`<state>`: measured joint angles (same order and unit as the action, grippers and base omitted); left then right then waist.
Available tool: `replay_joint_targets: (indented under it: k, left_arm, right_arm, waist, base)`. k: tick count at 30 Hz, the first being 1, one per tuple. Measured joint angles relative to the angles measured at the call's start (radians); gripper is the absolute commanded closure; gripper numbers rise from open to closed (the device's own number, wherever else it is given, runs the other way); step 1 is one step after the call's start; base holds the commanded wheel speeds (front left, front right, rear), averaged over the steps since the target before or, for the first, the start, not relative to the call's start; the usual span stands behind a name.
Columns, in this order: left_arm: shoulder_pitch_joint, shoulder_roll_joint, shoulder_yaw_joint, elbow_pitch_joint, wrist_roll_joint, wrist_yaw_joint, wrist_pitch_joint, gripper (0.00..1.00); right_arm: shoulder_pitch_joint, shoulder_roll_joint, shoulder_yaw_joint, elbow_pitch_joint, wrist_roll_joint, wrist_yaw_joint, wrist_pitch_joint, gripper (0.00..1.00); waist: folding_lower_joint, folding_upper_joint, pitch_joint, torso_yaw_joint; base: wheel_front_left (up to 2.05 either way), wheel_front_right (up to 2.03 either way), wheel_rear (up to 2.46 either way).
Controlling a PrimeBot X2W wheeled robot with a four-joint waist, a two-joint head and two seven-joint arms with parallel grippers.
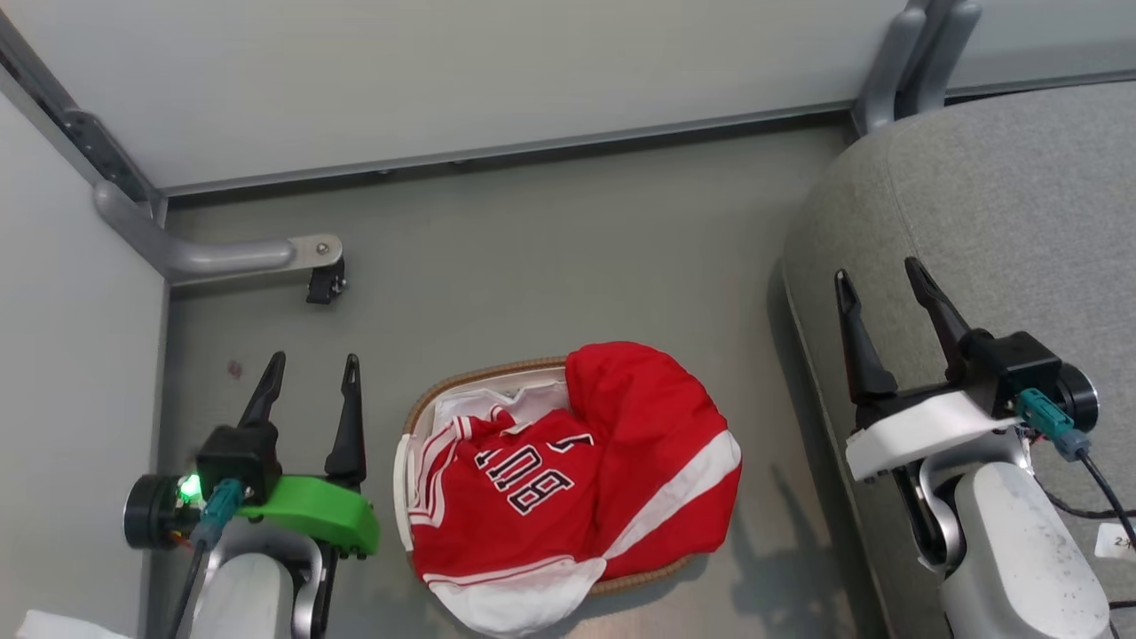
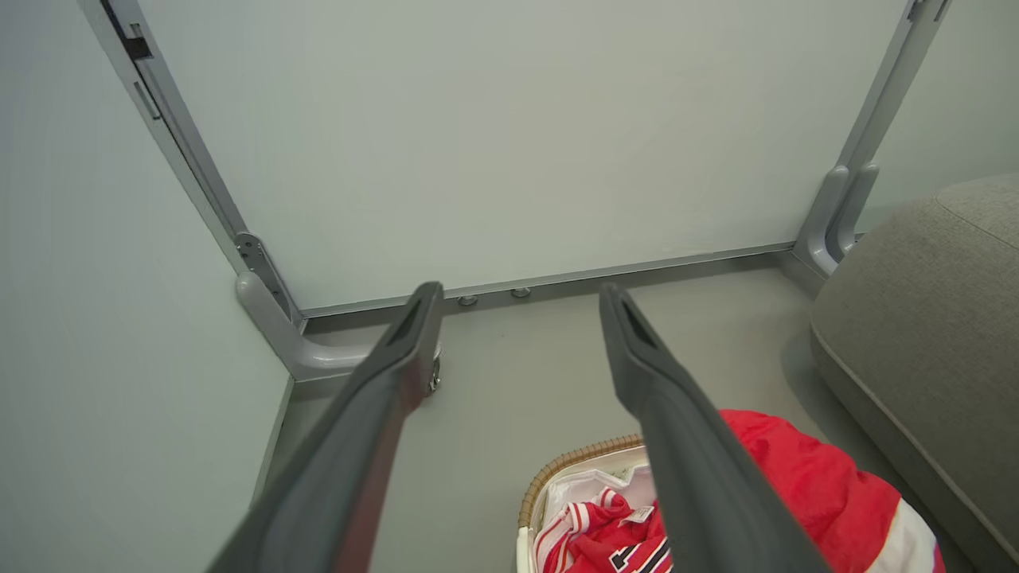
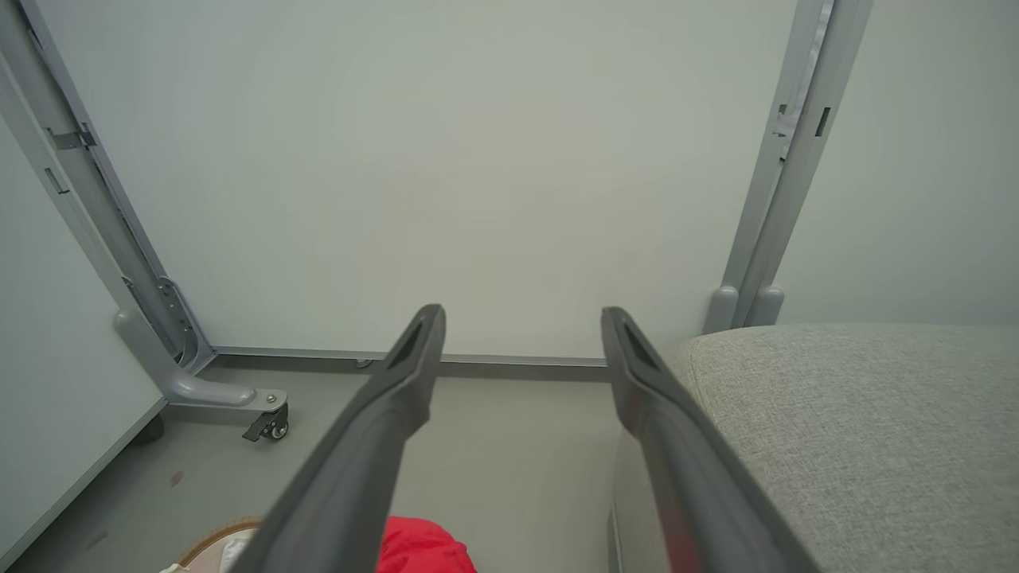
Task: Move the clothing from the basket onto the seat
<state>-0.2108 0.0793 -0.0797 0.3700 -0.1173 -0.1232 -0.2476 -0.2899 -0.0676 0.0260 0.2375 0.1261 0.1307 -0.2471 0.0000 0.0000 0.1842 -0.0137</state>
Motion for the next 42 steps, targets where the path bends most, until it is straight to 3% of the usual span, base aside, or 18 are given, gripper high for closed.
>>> replay_joint_targets:
  k: [12,42]
  left_arm:
    - [-0.168,0.059,-0.147,0.052,0.02,-0.006,-0.016,0.0]
    - [-0.432,0.271,-0.5,0.297,-0.085,-0.006,-0.016,0.0]
  right_arm:
    - [-0.144,0.015,0.04,-0.085,-0.056,0.0,-0.015,0.0]
    - [-0.303,0.017,0.174,-0.239,0.135,0.0,-0.016,0.0]
  waist:
    - [0.0,0.0,0.206,-0.048]
    - [0.0001,0.0,0.617,-0.256]
  base:
    - [0.0,0.0,0.0]
    - [0.0,0.0,0.0]
